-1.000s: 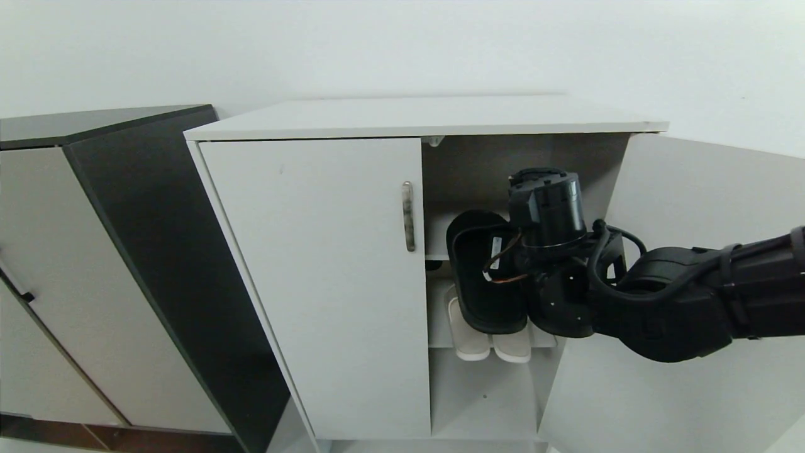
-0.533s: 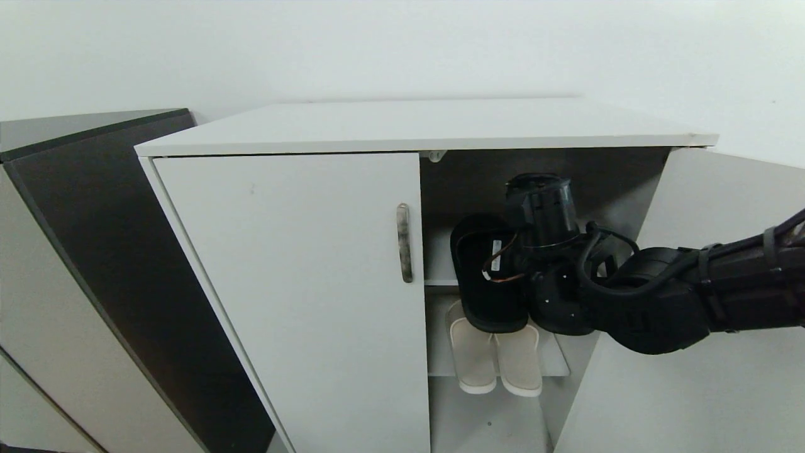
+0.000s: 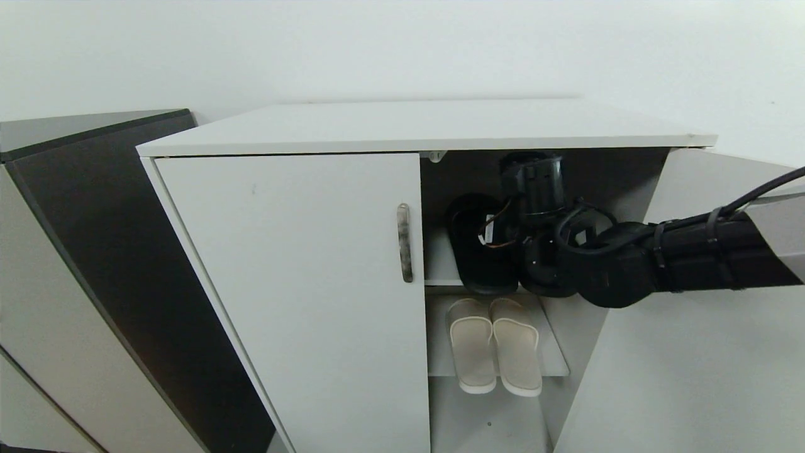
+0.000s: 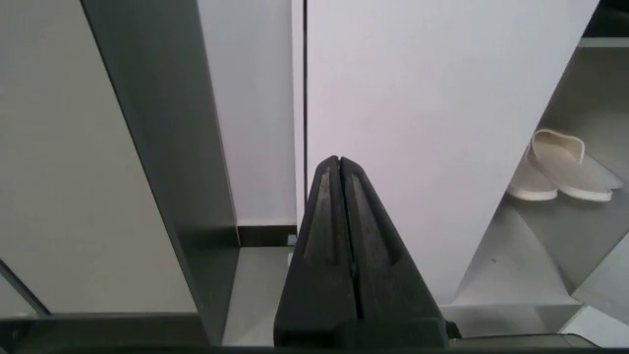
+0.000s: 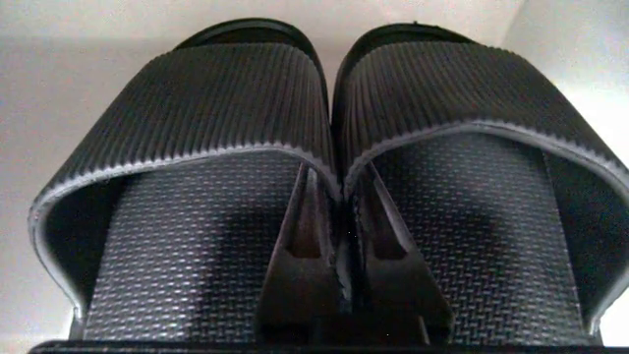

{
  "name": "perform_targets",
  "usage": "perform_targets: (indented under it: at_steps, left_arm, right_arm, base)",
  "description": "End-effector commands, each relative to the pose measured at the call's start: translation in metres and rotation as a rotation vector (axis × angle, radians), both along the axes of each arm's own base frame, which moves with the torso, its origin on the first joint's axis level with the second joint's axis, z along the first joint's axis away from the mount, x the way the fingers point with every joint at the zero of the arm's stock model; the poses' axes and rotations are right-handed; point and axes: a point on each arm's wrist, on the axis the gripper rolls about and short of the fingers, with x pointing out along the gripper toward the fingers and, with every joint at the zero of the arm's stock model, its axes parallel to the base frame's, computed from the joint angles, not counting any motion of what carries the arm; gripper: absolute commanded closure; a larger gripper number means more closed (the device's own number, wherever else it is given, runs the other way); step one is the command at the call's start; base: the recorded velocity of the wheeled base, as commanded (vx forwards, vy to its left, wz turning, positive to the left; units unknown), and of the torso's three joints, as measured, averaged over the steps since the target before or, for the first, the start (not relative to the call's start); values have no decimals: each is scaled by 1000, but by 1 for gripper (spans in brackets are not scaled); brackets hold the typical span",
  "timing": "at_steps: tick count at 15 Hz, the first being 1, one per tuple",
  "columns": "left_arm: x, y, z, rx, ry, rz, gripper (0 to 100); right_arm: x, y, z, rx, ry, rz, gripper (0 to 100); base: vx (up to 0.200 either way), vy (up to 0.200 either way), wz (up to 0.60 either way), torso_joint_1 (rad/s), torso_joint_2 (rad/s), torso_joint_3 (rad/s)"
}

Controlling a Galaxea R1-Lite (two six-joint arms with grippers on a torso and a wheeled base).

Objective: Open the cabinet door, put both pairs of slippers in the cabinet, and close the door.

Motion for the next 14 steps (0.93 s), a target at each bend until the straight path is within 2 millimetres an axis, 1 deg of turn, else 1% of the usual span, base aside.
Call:
perform_targets:
  at_steps: [1, 3, 4, 5, 7, 11, 12, 14]
  left_arm:
    - [0, 0, 0, -1, 0, 0, 100]
    - [0, 0, 0, -1, 0, 0, 100]
    - [0, 0, 0, -1, 0, 0, 100]
    - [0, 0, 0, -1, 0, 0, 100]
    - [0, 0, 0, -1, 0, 0, 100]
    - [0, 0, 0, -1, 0, 0, 100]
    - [0, 0, 0, -3, 0, 0, 100]
    - [0, 0, 0, -3, 0, 0, 100]
  right_arm:
    - [29, 0, -15, -10, 3, -29, 100]
    - [43, -1, -20, -2, 1, -31, 100]
    - [43, -2, -21, -2, 1, -32, 100]
    - [50, -3, -27, -9, 7, -36, 100]
    - [53, -5, -28, -12, 14, -3, 100]
    - [60, -10, -29, -7, 12, -8, 100]
    - [60, -10, -29, -7, 10, -9, 0]
    - [57, -10, -28, -8, 11, -9, 0]
  base:
    - [0, 0, 0, 0, 0, 0]
    - [0, 0, 0, 0, 0, 0]
    - [0, 0, 0, 0, 0, 0]
    - [0, 0, 0, 0, 0, 0]
    - [0, 0, 0, 0, 0, 0]
    - [0, 0, 0, 0, 0, 0]
    - [0, 0, 0, 0, 0, 0]
    - [0, 0, 0, 0, 0, 0]
